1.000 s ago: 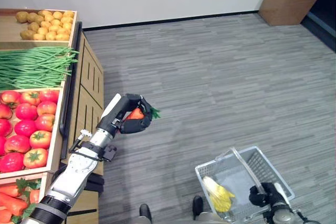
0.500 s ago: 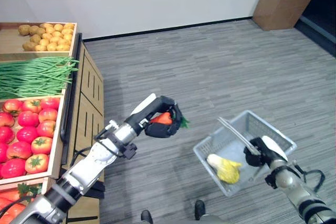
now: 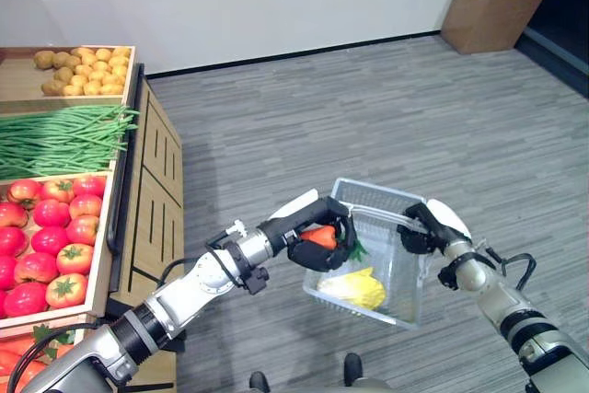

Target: Get the vegetables into the basket

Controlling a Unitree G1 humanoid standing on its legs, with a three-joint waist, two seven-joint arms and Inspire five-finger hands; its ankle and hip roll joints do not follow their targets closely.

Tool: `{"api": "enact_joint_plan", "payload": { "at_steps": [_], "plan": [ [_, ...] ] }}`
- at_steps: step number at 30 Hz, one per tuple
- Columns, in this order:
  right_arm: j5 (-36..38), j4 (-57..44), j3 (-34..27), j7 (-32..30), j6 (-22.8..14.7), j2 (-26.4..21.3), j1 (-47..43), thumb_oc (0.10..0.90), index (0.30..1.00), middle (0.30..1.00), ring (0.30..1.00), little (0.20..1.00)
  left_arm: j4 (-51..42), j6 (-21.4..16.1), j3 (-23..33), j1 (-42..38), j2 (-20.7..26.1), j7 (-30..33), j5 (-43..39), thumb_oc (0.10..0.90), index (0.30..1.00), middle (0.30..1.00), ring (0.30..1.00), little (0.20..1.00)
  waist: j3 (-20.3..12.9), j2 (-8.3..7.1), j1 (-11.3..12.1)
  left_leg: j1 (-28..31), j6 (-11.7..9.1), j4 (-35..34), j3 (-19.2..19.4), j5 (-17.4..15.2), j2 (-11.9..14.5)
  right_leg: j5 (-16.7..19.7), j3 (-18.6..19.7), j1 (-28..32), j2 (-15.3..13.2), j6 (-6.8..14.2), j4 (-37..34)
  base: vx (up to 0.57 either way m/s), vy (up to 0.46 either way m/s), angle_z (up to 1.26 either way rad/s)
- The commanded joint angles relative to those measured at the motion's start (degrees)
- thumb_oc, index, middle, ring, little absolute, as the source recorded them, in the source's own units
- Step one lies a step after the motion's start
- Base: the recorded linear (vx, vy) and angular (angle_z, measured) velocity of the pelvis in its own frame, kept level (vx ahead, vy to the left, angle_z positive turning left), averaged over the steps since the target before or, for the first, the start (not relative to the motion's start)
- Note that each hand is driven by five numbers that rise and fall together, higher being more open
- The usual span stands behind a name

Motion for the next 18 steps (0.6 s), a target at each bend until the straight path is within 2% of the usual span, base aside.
{"api": "enact_joint_plan", "payload": {
  "at_steps": [1,7,14,18],
  "plan": [
    [8.1,-8.1,-3.3,-5.4,-6.0,0.2,-11.1,0.400,0.300,0.300,0.300,0.300,1.6,-4.4,1.5,-6.5,-1.6,2.3,1.8,0.400,0.300,0.300,0.300,0.300,-4.1,-2.47,-0.3,0.4,-3.1,0.0,-2.6,-2.5,2.9,-1.9,1.0,1.8,-3.5,4.9,0.0,0.00,0.004,-0.05],
    [12.9,-21.4,-4.8,-3.0,-8.3,2.4,-7.7,0.400,0.300,0.300,0.300,0.300,7.7,-3.8,2.7,-4.9,-4.8,5.1,9.1,0.400,0.300,0.300,0.300,0.300,-4.4,-2.58,-0.8,0.8,-3.1,0.0,-2.2,-2.6,3.1,-2.1,1.2,2.0,-3.4,4.8,0.0,0.01,0.001,-0.03],
    [14.8,-29.7,-4.6,-0.1,-9.4,2.1,-4.9,0.400,0.300,0.300,0.300,0.300,13.1,-3.3,3.1,-5.1,-8.0,6.8,15.0,0.400,0.300,0.300,0.300,0.300,-4.7,-2.75,-1.5,0.9,-3.1,0.0,-1.8,-2.7,3.1,-2.1,1.3,1.9,-3.4,4.9,0.0,0.00,0.000,0.00],
    [15.9,-34.2,-3.0,2.2,-10.1,2.2,-3.2,0.400,0.300,0.300,0.300,0.300,17.9,-2.6,5.5,-5.6,-10.2,11.6,23.5,0.400,0.300,0.300,0.300,0.300,-4.9,-2.99,-1.8,1.0,-3.2,0.0,-1.6,-2.8,3.1,-2.1,1.3,1.9,-3.4,4.8,0.0,0.00,0.000,0.00]
  ]
}}
